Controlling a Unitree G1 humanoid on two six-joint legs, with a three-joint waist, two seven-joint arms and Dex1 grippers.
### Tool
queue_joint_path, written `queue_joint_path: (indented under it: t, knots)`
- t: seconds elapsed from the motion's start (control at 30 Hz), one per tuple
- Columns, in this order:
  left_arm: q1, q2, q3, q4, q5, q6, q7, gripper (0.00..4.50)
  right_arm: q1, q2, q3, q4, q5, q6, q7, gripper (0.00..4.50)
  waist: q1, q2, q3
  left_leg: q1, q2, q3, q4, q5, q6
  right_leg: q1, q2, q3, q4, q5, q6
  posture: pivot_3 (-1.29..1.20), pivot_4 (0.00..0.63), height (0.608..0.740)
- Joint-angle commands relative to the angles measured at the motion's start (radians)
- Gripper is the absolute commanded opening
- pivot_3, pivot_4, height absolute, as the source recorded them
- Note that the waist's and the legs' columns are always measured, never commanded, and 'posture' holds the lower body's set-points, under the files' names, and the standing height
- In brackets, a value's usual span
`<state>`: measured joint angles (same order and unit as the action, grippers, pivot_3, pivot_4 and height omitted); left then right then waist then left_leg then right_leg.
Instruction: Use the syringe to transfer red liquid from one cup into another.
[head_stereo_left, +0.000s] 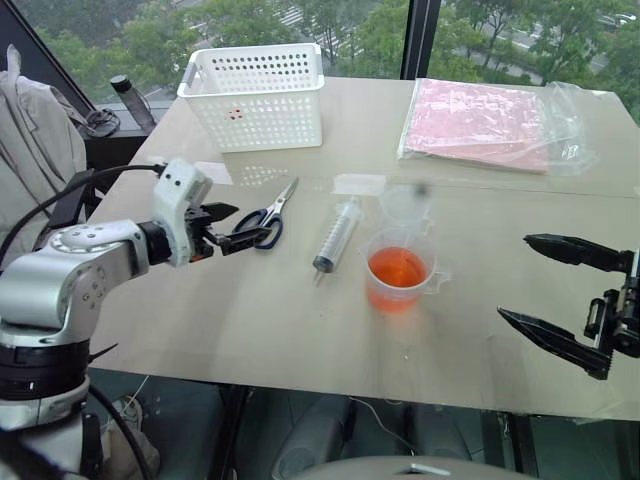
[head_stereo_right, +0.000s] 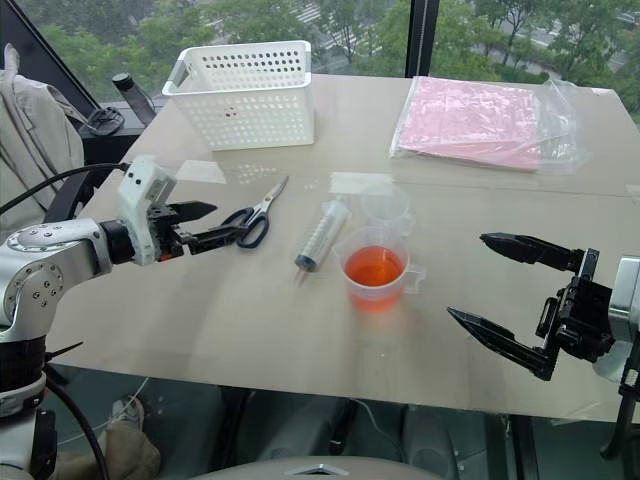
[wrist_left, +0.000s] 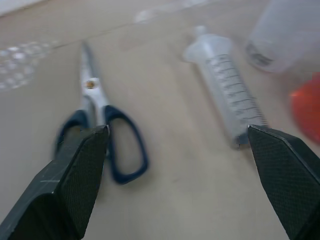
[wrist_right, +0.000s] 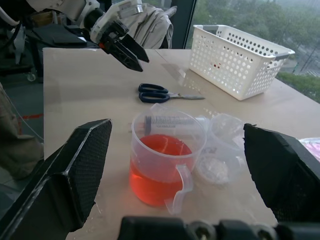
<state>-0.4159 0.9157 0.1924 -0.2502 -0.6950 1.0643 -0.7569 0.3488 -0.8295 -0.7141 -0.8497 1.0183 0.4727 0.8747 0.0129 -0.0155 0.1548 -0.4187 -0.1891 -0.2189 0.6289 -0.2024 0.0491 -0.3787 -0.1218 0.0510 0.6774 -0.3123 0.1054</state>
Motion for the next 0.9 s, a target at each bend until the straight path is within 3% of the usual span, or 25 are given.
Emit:
queue_joint_path:
  t: [0.03, 0.1, 0.2, 0.37, 0.47, 0.8, 0.9]
  knots:
    - [-0.153, -0.019, -0.059, -0.013, -0.058, 0.227, 0.055, 4.48, 0.027, -0.003, -0.035, -0.046, 0.032, -0.003, -0.013, 4.50, 0.005, -0.001, 0.001, 0.000, 0.000, -0.001, 0.000, 0.000, 0.000, 0.000, 0.000, 0.000, 0.000, 0.000, 0.000, 0.00, 0.150, 0.740]
    - [-0.261, -0.043, -0.140, -0.015, -0.042, 0.371, 0.115, 4.48, 0.050, 0.000, -0.057, -0.054, 0.041, -0.007, -0.007, 4.50, 0.010, -0.002, 0.001, 0.000, 0.000, -0.002, 0.001, -0.001, 0.002, 0.000, 0.000, -0.002, 0.001, 0.000, 0.000, 0.00, 0.150, 0.740]
    - [-0.476, -0.145, -0.257, 0.127, -0.029, 0.537, 0.223, 4.48, 0.074, 0.004, -0.082, -0.055, 0.020, -0.021, -0.004, 4.50, 0.013, -0.004, 0.002, 0.000, -0.001, -0.002, 0.003, -0.001, 0.002, 0.002, 0.000, -0.002, 0.001, 0.001, 0.001, 0.00, 0.150, 0.740]
    - [-0.747, -0.273, -0.441, 0.512, -0.008, 0.550, 0.352, 4.48, 0.096, 0.007, -0.093, -0.053, -0.009, -0.035, 0.008, 4.50, 0.003, -0.007, 0.003, 0.000, -0.001, -0.002, 0.005, 0.000, 0.000, 0.002, 0.001, -0.001, 0.001, 0.001, 0.003, 0.00, 0.150, 0.740]
    - [-0.870, -0.356, -0.511, 0.700, 0.074, 0.550, 0.388, 4.48, 0.101, 0.009, -0.110, -0.050, 0.001, -0.040, 0.006, 4.50, -0.001, -0.008, 0.004, -0.001, -0.001, -0.001, 0.005, 0.001, -0.002, 0.000, 0.001, -0.001, 0.001, 0.001, 0.003, 0.00, 0.150, 0.740]
    - [-0.989, -0.565, -0.598, 1.014, 0.266, 0.414, 0.299, 4.48, 0.134, 0.037, -0.118, -0.081, -0.012, -0.061, -0.010, 4.50, 0.000, -0.009, 0.005, -0.004, -0.001, 0.001, 0.005, 0.001, -0.002, -0.001, 0.001, 0.001, 0.001, 0.001, 0.003, 0.00, 0.150, 0.740]
    - [-0.989, -0.603, -0.616, 1.084, 0.327, 0.336, 0.256, 3.54, 0.153, 0.050, -0.120, -0.098, -0.019, -0.069, -0.022, 4.50, -0.001, -0.010, 0.005, -0.004, -0.001, 0.001, 0.005, 0.001, -0.002, -0.001, 0.001, 0.001, 0.001, 0.001, 0.003, 0.00, 0.150, 0.740]
